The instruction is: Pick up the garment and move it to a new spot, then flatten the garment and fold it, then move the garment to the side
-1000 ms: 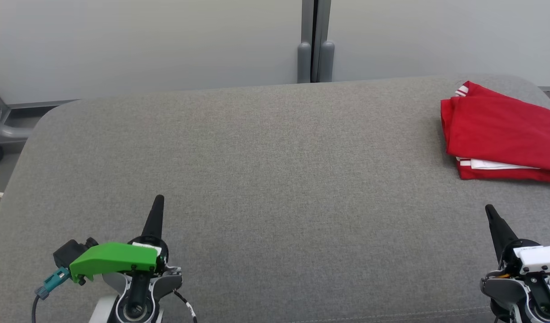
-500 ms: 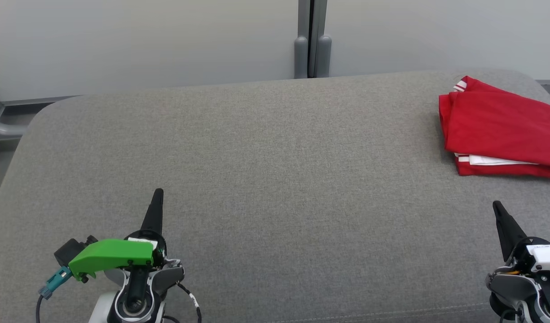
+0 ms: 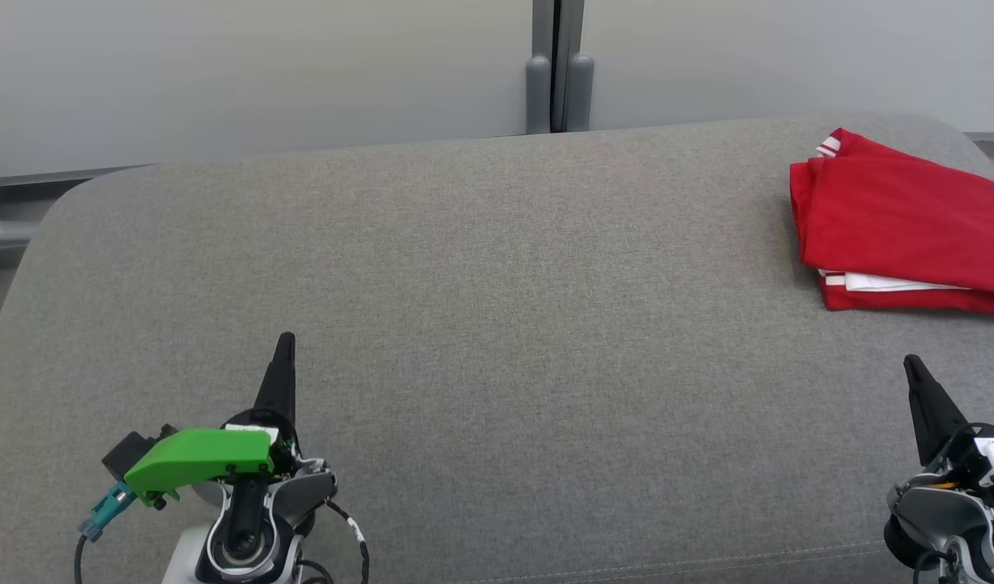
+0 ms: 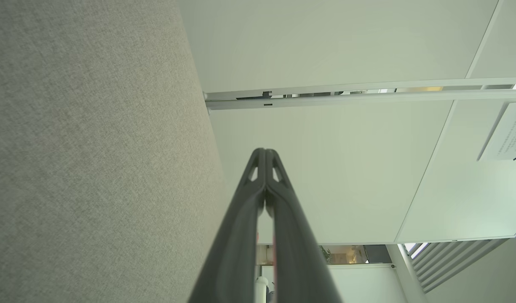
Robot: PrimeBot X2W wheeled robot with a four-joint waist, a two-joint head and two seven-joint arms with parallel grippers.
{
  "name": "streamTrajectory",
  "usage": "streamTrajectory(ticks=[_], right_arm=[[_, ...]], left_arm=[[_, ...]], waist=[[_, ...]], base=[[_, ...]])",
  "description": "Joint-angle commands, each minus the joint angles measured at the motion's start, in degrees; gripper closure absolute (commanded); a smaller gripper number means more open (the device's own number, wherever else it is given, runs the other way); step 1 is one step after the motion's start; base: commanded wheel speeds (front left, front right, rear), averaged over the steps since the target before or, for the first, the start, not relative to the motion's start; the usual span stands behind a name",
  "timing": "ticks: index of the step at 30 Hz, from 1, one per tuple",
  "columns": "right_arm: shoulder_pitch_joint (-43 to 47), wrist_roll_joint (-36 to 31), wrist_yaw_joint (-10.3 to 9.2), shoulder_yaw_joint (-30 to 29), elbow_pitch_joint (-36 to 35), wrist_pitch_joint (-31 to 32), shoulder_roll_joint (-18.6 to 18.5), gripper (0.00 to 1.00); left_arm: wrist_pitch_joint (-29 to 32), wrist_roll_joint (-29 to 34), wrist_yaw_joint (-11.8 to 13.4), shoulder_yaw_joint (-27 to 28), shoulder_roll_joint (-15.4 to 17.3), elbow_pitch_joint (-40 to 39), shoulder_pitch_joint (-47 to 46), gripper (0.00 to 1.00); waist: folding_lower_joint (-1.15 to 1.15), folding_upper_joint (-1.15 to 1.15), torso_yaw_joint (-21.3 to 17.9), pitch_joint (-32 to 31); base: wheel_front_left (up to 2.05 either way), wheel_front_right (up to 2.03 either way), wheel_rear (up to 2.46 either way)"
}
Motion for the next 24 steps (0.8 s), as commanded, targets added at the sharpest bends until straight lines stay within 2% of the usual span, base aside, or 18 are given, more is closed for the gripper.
streamTrajectory(ticks=[1,24], right_arm=[[-0.48,0.87,0.02,-0.39,0.15,0.37,-0.27,1.0],[-0.43,0.76,0.02,-0.34,0.13,0.33,-0.27,1.0]], left_arm=[[0.16,-0.97,-0.53,0.43,-0.29,0.19,-1.12,1.0],[0.14,-0.94,-0.4,0.35,-0.2,0.16,-0.9,1.0]], waist=[[0.0,0.0,-0.05,0.07],[0.0,0.0,-0.06,0.09]], base=[[0.0,0.0,0.0],[0.0,0.0,0.0]])
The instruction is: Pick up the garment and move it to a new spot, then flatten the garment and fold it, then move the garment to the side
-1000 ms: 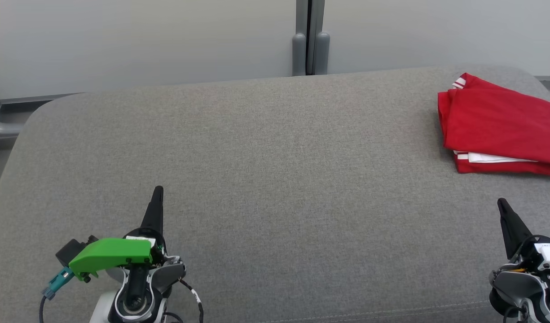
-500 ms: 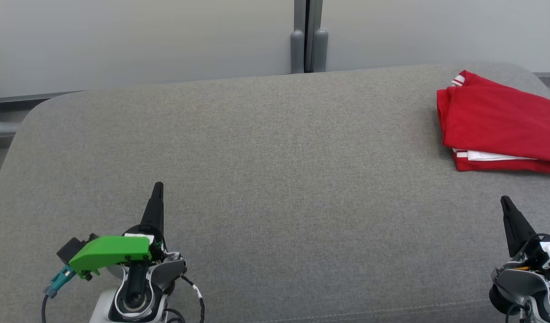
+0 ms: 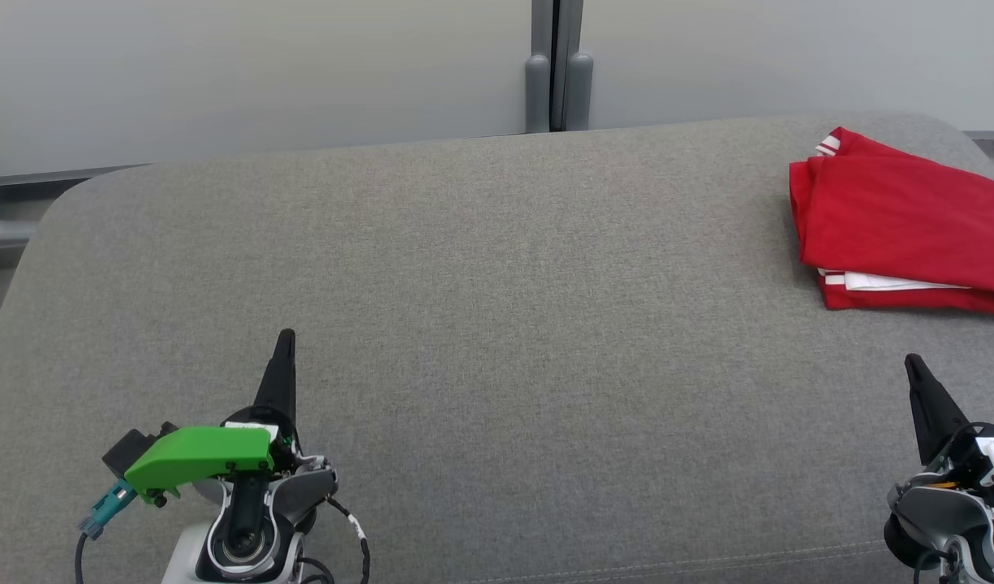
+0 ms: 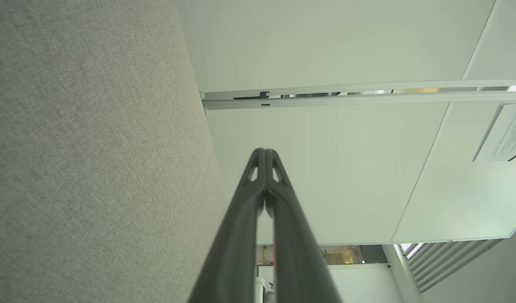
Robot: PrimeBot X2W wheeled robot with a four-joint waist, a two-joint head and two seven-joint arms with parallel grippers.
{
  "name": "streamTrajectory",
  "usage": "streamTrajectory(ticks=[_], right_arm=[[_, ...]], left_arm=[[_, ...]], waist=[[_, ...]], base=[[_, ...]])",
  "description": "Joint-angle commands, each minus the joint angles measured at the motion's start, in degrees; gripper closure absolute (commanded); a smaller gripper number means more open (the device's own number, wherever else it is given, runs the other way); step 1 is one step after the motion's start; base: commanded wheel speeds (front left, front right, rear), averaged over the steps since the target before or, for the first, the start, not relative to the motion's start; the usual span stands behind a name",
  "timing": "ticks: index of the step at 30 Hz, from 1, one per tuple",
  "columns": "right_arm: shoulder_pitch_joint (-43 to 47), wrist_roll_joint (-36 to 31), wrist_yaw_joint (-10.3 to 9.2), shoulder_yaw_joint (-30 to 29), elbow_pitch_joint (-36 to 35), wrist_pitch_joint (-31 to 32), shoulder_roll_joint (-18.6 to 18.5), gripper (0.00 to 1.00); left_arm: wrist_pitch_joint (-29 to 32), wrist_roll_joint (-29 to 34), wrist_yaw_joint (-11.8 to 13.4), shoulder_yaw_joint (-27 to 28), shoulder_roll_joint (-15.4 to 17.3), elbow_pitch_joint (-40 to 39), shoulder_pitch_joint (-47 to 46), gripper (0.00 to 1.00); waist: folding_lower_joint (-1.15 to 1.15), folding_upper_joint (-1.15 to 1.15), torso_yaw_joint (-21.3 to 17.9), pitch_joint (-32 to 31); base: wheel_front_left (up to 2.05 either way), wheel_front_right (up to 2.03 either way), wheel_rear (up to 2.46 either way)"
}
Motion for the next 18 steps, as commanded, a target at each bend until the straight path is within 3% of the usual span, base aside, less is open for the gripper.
streamTrajectory(ticks=[1,18], right_arm=[[-0.33,0.23,0.02,-0.15,0.07,0.23,-0.25,1.0],[-0.33,0.23,0.02,-0.14,0.07,0.23,-0.26,1.0]], left_arm=[[0.1,-0.67,-0.16,0.14,0.04,0.11,-0.56,1.0],[0.09,-0.67,-0.16,0.13,0.04,0.1,-0.55,1.0]], waist=[[0.0,0.0,0.0,0.0],[0.0,0.0,0.0,0.0]], base=[[0.0,0.0,0.0],[0.0,0.0,0.0]])
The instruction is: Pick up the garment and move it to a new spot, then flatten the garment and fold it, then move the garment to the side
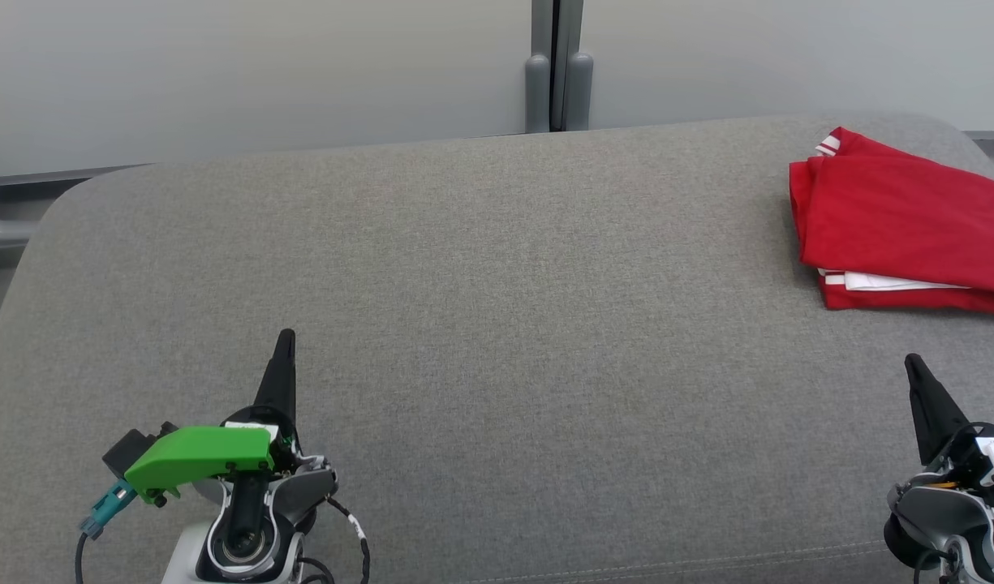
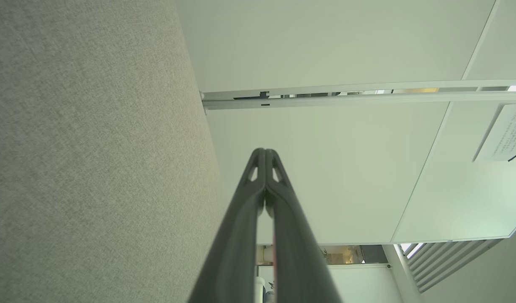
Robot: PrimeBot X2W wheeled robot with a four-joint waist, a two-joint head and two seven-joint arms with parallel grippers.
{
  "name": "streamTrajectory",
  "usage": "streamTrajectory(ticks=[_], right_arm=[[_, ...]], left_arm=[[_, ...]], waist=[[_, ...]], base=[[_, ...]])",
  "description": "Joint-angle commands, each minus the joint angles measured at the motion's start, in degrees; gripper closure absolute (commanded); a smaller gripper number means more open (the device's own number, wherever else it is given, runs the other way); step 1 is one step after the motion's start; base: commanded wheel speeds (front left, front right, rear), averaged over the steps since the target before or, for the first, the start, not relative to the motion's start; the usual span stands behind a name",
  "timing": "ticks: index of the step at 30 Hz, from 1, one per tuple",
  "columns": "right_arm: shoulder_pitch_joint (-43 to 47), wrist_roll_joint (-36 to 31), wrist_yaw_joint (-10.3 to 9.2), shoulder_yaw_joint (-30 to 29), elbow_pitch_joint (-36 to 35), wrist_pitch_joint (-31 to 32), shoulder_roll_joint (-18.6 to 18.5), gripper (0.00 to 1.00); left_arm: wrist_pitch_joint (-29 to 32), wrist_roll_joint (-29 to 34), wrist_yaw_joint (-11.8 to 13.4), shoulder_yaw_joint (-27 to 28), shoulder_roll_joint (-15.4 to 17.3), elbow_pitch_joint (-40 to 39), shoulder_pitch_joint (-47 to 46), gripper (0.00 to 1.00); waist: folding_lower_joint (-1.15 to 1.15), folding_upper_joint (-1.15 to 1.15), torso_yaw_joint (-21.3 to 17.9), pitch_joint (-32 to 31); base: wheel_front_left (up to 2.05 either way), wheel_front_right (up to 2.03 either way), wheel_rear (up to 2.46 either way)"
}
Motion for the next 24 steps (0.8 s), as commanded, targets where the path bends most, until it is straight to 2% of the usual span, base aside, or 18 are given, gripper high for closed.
streamTrajectory(ticks=[1,24], right_arm=[[-0.33,0.23,0.02,-0.14,0.07,0.23,-0.26,1.0],[-0.32,0.24,0.02,-0.14,0.07,0.22,-0.26,1.0]], left_arm=[[0.09,-0.66,-0.16,0.13,0.04,0.1,-0.55,1.0],[0.08,-0.67,-0.16,0.12,0.04,0.09,-0.55,1.0]], waist=[[0.0,0.0,0.0,0.0],[0.0,0.0,0.0,0.0]], base=[[0.0,0.0,0.0],[0.0,0.0,0.0]])
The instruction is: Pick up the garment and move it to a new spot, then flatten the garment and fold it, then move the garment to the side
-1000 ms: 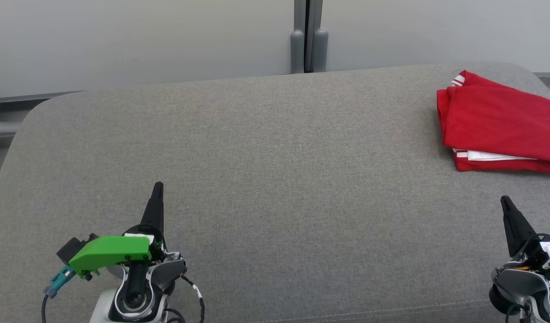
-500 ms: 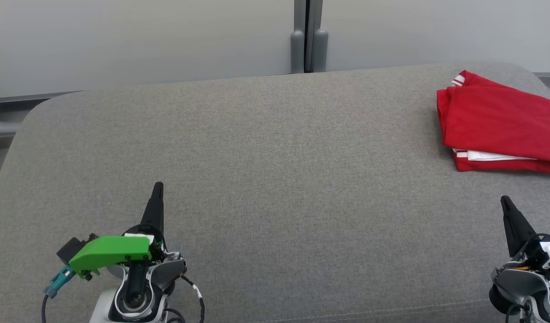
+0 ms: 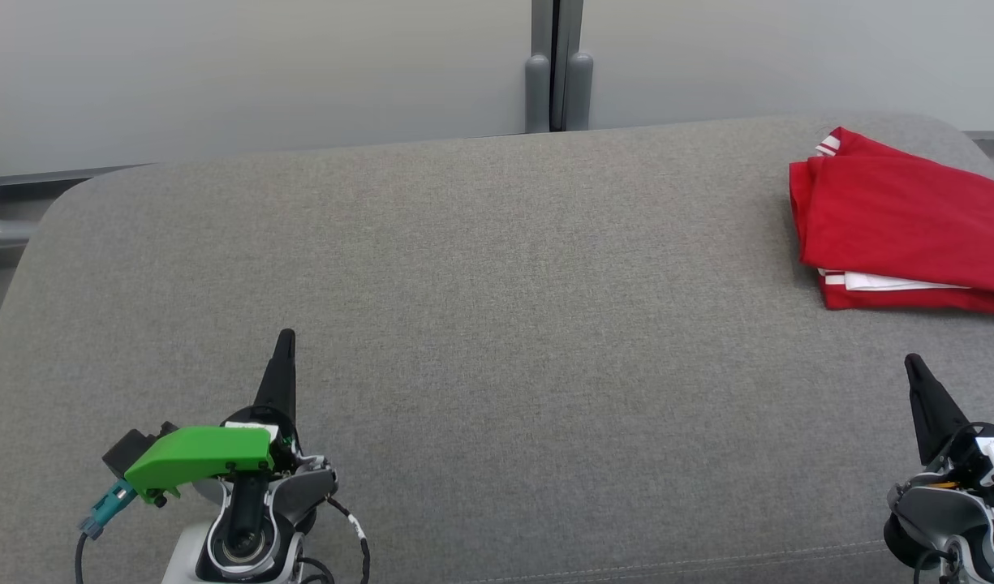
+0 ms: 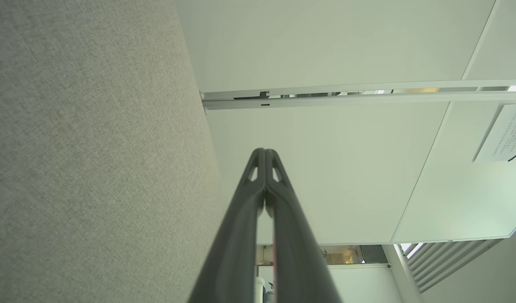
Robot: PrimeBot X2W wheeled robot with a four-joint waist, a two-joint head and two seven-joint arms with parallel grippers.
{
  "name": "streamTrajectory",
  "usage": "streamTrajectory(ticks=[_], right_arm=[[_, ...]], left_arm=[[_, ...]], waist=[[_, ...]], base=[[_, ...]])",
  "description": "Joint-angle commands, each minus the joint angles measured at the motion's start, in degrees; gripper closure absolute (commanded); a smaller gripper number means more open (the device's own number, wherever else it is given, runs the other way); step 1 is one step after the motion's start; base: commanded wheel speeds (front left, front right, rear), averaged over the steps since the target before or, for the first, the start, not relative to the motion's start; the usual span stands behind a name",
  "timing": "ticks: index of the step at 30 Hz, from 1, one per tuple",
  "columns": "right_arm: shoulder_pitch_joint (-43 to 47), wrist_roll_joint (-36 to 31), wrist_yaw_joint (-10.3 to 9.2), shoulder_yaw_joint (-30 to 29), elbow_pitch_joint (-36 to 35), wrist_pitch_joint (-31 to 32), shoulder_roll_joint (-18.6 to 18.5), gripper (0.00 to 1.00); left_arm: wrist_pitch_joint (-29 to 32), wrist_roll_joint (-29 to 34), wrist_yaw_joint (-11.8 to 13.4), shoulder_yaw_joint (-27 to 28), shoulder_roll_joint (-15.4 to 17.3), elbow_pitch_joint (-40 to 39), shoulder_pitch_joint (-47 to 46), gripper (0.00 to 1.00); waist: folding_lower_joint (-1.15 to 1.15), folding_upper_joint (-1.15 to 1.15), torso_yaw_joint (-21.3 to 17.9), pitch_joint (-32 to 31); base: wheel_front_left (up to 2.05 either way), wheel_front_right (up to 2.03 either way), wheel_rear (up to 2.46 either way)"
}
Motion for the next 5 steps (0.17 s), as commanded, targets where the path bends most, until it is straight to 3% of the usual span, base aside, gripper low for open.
streamTrajectory(ticks=[1,5], right_arm=[[-0.31,0.24,0.02,-0.14,0.07,0.22,-0.26,1.0],[-0.31,0.24,0.02,-0.14,0.07,0.22,-0.26,1.0]], left_arm=[[0.08,-0.67,-0.16,0.11,0.04,0.09,-0.55,1.0],[0.08,-0.67,-0.16,0.11,0.04,0.08,-0.55,1.0]], waist=[[0.0,0.0,0.0,0.0],[0.0,0.0,0.0,0.0]], base=[[0.0,0.0,0.0],[0.0,0.0,0.0]])
